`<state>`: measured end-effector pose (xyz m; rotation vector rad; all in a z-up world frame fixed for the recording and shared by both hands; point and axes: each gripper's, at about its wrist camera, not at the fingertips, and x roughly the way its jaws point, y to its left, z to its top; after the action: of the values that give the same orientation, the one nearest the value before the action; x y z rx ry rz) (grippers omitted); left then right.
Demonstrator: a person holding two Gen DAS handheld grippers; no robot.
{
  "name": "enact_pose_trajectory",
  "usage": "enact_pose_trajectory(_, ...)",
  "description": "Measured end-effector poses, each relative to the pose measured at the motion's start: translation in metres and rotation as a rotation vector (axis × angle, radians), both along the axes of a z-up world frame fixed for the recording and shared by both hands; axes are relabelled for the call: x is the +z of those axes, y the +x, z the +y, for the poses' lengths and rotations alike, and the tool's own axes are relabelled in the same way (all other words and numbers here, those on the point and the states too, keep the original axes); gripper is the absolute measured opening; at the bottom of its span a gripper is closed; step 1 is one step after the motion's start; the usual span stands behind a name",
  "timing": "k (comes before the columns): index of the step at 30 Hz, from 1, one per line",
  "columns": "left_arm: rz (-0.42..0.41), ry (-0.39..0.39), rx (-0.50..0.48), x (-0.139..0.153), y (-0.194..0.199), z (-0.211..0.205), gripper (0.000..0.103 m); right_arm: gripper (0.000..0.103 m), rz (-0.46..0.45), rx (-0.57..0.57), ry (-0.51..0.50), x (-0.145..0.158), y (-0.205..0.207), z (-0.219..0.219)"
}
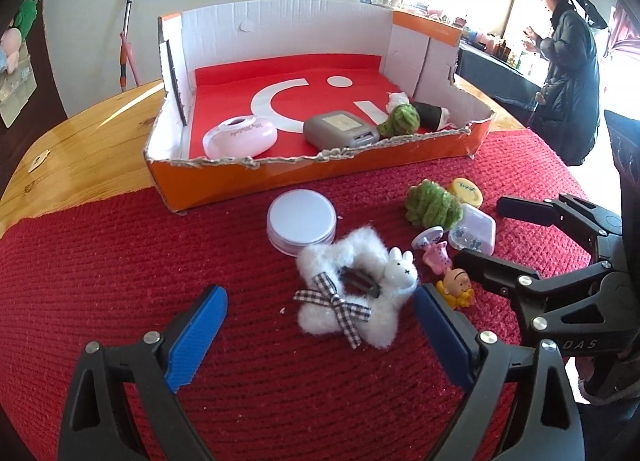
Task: Organize objects
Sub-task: 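Grasp the white fluffy bunny wreath with the left tool while the right tool grasps the clear plastic box, then lift and carry the wreath and clear box into the orange box with both tools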
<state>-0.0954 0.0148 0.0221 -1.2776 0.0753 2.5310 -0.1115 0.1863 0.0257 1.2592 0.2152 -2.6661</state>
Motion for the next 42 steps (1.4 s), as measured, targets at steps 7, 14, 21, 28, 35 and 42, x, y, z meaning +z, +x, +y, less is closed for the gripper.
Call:
enact_pose_trajectory(7,0.006,-0.004,-0.020,0.000,-0.001,0.004,0.091,0.079,0.006,0.012,0.022,0.000,-0.002,-0.005)
enact_pose_trajectory(14,0.012,-0.008,-0.040,0.000,-0.001,0.007,0.085,0.069,0.010,0.019,0.029,0.000,-0.005,-0.008)
enact_pose_trajectory(21,0.026,-0.019,-0.045,0.000,0.001,0.009,0.079,0.062,0.021,0.031,0.037,0.000,-0.003,-0.010)
enact_pose_trajectory(28,0.028,0.023,-0.057,0.003,0.004,0.005,0.054,0.041,0.038,0.057,0.027,-0.001,0.001,-0.014)
enact_pose_trajectory(35,0.016,0.060,-0.055,0.006,0.005,0.002,0.050,0.040,0.037,0.068,-0.001,0.001,0.007,-0.013)
enact_pose_trajectory(42,0.029,0.074,-0.049,0.012,0.009,-0.001,0.048,0.040,0.042,0.058,-0.029,0.008,0.011,-0.007)
